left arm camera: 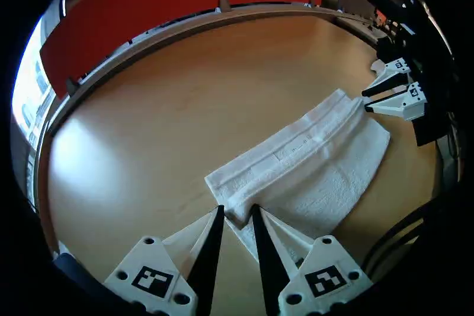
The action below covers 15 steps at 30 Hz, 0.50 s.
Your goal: Fold towel
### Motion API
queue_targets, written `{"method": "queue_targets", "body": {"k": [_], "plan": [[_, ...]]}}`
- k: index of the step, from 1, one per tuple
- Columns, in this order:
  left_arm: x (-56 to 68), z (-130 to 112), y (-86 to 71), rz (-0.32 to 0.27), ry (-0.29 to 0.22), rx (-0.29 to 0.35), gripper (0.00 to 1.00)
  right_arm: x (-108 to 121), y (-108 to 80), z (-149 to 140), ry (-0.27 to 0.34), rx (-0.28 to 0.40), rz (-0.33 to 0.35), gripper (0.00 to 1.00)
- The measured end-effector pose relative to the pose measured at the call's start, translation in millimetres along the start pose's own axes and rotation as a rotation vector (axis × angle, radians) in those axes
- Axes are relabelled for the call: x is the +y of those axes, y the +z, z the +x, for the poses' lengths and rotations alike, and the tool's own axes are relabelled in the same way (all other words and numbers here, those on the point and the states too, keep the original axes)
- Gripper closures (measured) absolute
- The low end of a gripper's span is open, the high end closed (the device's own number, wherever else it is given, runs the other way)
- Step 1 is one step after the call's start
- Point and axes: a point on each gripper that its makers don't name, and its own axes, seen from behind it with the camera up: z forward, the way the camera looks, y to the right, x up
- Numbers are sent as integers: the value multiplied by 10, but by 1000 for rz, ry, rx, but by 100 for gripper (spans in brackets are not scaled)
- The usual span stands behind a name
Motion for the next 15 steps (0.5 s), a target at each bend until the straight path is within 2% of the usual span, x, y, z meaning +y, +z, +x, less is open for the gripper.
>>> {"method": "queue_targets", "body": {"k": [7, 11, 12, 14, 15], "plan": [[-79, 48, -11, 19, 2, 11, 60, 76, 12, 35, 11, 7, -24, 60], [-144, 69, -23, 37, 2, 20, 57, 111, 4, 47, 13, 11, -35, 50], [-161, 72, -28, 42, 3, 21, 54, 116, 0, 48, 13, 11, -37, 43], [-182, 69, -41, 48, 5, 19, 11, 120, -9, 44, 14, 10, -38, 30], [-188, 65, -46, 49, 5, 18, 8, 122, -13, 42, 15, 10, -38, 22]]}}
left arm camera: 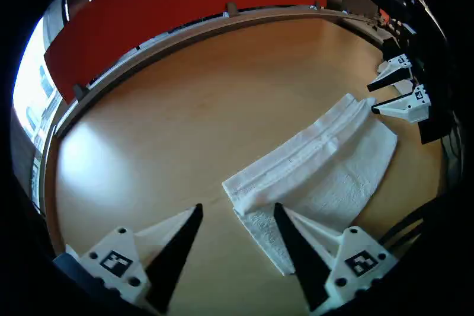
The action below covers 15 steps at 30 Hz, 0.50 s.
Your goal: Fold towel
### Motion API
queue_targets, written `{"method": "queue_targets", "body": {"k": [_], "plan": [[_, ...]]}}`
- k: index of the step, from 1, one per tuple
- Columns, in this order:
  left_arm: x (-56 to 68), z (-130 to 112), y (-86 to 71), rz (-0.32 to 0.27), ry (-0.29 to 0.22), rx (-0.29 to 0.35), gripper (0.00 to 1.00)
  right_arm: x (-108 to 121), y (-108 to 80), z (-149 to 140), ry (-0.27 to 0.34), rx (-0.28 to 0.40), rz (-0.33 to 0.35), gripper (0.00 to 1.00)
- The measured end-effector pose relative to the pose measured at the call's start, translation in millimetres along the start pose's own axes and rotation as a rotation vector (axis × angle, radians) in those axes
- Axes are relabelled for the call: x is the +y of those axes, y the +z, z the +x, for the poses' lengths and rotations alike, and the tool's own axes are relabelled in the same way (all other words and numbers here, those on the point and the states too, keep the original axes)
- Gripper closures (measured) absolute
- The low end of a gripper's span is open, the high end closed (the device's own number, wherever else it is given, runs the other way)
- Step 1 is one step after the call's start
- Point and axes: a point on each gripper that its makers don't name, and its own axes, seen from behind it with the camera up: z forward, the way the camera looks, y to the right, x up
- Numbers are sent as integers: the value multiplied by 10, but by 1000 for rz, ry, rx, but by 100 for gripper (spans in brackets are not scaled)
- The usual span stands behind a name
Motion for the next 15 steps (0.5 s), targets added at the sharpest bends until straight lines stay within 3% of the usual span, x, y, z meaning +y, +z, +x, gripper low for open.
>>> {"method": "queue_targets", "body": {"k": [1, 6, 15], "plan": [[1, -7, -3, -2, -3, 0, 4, 2, -2, -2, 2, -1, 0, 18], [-2, -34, -28, -6, -27, 0, 4, 25, -12, 3, 22, 2, -6, 4], [-5, -63, -76, -7, -45, 2, 4, 24, -60, -19, 30, 10, -7, 4]]}}
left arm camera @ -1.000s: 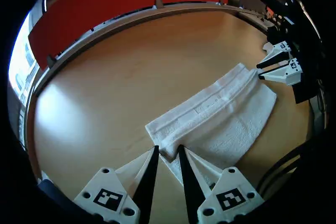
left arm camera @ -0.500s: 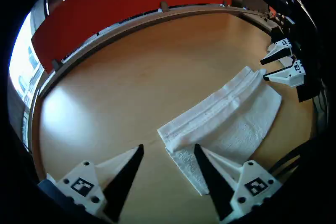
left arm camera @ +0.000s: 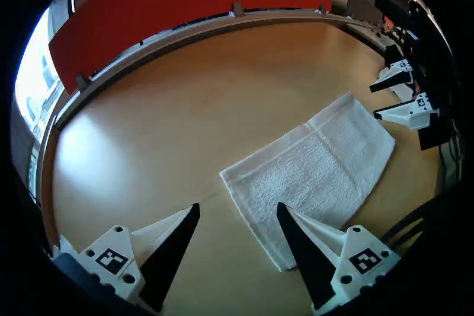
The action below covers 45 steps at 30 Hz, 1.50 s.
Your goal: Fold towel
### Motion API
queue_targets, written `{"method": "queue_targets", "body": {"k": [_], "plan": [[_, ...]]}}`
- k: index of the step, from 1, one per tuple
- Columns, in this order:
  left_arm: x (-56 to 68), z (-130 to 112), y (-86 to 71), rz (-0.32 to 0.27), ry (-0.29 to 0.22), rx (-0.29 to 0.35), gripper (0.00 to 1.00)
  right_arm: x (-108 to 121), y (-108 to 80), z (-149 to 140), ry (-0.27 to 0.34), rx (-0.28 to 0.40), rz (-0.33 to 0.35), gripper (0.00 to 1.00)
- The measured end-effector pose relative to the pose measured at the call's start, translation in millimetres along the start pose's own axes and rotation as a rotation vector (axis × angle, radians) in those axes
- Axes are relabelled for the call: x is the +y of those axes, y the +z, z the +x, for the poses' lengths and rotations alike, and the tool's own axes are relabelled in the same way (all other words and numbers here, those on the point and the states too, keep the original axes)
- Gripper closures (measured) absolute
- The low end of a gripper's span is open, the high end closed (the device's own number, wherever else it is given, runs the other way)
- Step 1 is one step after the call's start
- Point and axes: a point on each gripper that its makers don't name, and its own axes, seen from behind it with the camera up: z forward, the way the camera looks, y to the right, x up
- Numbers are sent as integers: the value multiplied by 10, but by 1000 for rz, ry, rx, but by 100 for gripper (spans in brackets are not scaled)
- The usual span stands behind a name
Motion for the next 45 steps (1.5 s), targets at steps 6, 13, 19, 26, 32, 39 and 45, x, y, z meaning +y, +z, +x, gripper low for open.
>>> {"method": "queue_targets", "body": {"k": [6, 13, 19, 26, 32, 39, 45], "plan": [[10, -30, -56, 0, -11, 4, 4, -33, -56, -24, -1, 3, 2, 4], [31, -95, -158, 1, -29, 11, 4, -95, -151, -91, 0, 6, 3, 4], [59, -203, -250, 6, -47, 12, 4, -171, -247, -180, 5, 7, 4, 4], [107, -350, -354, 14, -76, 12, 4, -253, -360, -276, 18, 12, 3, 4], [132, -459, -435, 20, -103, 13, 4, -312, -458, -317, 34, 22, -1, 4], [130, -568, -511, 32, -121, 12, 4, -345, -518, -415, 38, 20, -3, 4], [128, -634, -553, 45, -134, 14, 4, -359, -519, -433, 28, 22, 7, 4]]}}
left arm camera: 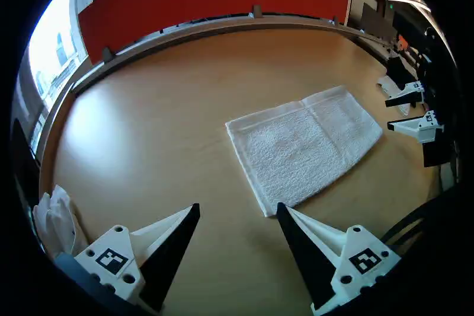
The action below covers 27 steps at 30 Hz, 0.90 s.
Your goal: Fold towel
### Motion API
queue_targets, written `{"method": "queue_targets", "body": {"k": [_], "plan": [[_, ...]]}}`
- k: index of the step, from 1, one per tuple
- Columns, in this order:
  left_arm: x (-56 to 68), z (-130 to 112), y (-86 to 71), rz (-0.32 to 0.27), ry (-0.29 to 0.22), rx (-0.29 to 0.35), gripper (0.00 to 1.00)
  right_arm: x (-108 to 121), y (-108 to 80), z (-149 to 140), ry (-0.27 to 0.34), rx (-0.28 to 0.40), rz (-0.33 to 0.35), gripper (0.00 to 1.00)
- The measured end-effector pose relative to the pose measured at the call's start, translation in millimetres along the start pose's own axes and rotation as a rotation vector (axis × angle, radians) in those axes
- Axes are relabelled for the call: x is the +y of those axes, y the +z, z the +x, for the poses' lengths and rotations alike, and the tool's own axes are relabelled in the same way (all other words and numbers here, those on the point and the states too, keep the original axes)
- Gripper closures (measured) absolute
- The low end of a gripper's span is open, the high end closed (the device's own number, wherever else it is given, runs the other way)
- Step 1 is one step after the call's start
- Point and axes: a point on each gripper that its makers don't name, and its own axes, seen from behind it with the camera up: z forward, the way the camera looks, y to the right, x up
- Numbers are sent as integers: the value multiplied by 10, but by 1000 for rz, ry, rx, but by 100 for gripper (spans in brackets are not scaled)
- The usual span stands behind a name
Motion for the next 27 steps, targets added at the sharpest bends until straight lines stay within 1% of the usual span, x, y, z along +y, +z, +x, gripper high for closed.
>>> {"method": "queue_targets", "body": {"k": [6, 12, 18, 27], "plan": [[-42, -53, -54, 20, -21, 15, 4, -25, 10, 10, -24, 3, 27, 4], [-82, -138, -116, 44, -55, 26, 4, -46, 22, 8, -55, -3, 55, 4], [-147, -207, -187, 65, -90, 40, 4, -63, 56, 20, -83, -10, 70, 4], [-211, -279, -294, 93, -119, 73, 4, -79, 77, 17, -115, -17, 90, 4]]}}
